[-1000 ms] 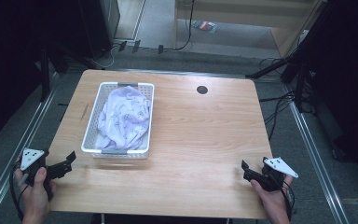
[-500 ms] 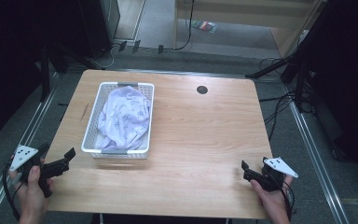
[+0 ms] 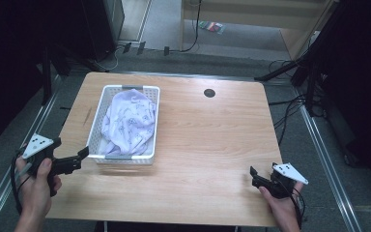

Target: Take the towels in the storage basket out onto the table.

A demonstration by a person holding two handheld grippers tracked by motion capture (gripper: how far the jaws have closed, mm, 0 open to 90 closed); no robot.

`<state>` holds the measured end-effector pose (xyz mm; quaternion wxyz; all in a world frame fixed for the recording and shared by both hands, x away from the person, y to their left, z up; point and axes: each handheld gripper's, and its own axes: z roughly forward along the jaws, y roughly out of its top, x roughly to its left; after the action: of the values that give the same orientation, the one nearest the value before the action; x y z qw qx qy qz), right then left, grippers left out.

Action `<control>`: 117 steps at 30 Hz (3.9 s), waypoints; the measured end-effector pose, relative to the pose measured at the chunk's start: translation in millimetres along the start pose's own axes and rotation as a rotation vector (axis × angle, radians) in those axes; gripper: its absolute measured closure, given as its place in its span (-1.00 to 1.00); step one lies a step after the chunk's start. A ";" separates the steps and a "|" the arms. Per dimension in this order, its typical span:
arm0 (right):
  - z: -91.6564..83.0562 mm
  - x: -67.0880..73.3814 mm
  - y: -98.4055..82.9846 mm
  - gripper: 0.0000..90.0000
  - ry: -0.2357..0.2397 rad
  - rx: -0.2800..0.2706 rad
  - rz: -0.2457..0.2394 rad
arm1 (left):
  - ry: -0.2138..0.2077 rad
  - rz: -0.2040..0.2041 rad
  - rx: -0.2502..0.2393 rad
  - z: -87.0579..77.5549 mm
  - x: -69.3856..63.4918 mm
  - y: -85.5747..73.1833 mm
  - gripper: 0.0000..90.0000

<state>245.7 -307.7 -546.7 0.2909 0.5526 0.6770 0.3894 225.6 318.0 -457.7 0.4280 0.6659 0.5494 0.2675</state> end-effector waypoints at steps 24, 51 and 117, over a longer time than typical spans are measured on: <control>0.0 -0.6 0.0 -0.70 0.008 -0.001 0.003 | -0.009 0.070 0.272 82.8 -31.5 70.3 -1.00; 0.3 -1.4 0.2 -0.70 0.012 0.002 0.007 | -0.004 0.149 0.594 180.3 -47.7 94.4 -1.00; 0.7 -2.0 0.3 -0.70 0.012 0.001 0.010 | 0.043 0.097 0.798 225.2 -54.8 71.9 0.30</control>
<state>246.9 -309.5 -546.9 0.2845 0.5539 0.6761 0.3938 433.9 201.1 -499.8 0.1110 0.7992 0.5869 0.0670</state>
